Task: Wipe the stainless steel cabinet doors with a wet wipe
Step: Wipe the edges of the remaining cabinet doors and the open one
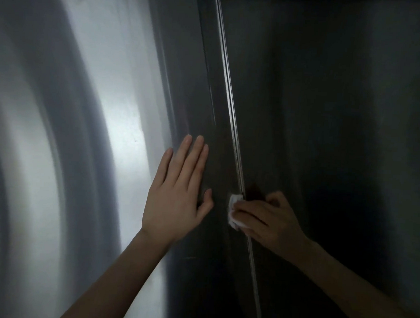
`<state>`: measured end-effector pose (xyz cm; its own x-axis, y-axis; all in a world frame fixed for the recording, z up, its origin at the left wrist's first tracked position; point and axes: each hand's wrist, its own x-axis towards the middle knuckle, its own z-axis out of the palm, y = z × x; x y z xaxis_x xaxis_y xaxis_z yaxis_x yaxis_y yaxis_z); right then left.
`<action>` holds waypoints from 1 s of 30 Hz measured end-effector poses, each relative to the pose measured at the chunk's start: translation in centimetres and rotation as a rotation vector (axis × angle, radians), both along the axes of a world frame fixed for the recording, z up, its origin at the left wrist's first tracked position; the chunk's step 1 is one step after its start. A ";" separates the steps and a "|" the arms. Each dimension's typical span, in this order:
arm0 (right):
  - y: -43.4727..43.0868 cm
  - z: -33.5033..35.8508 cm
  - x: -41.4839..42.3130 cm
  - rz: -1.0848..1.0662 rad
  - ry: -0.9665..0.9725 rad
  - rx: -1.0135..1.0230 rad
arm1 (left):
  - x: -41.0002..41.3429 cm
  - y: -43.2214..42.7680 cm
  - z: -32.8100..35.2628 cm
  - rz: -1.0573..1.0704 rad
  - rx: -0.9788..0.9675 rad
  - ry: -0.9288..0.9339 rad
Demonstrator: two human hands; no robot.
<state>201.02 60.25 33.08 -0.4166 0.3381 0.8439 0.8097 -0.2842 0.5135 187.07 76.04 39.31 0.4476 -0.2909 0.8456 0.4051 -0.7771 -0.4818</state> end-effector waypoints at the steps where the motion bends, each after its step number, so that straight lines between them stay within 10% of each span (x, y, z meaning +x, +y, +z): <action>1: 0.0 1.6 0.1 0.025 0.003 -0.004 | 0.0 -0.1 0.0 -0.001 -0.003 0.002; 9: 2.8 18.0 -2.0 0.269 0.395 0.290 | 0.2 0.1 0.0 -0.009 -0.001 0.001; 21: 1.0 9.2 -0.1 0.059 0.039 0.089 | 0.1 0.3 -0.1 -0.026 0.017 -0.001; 30: 3.2 5.4 -0.6 0.141 0.234 0.307 | 0.2 0.6 -0.2 -0.084 0.012 -0.021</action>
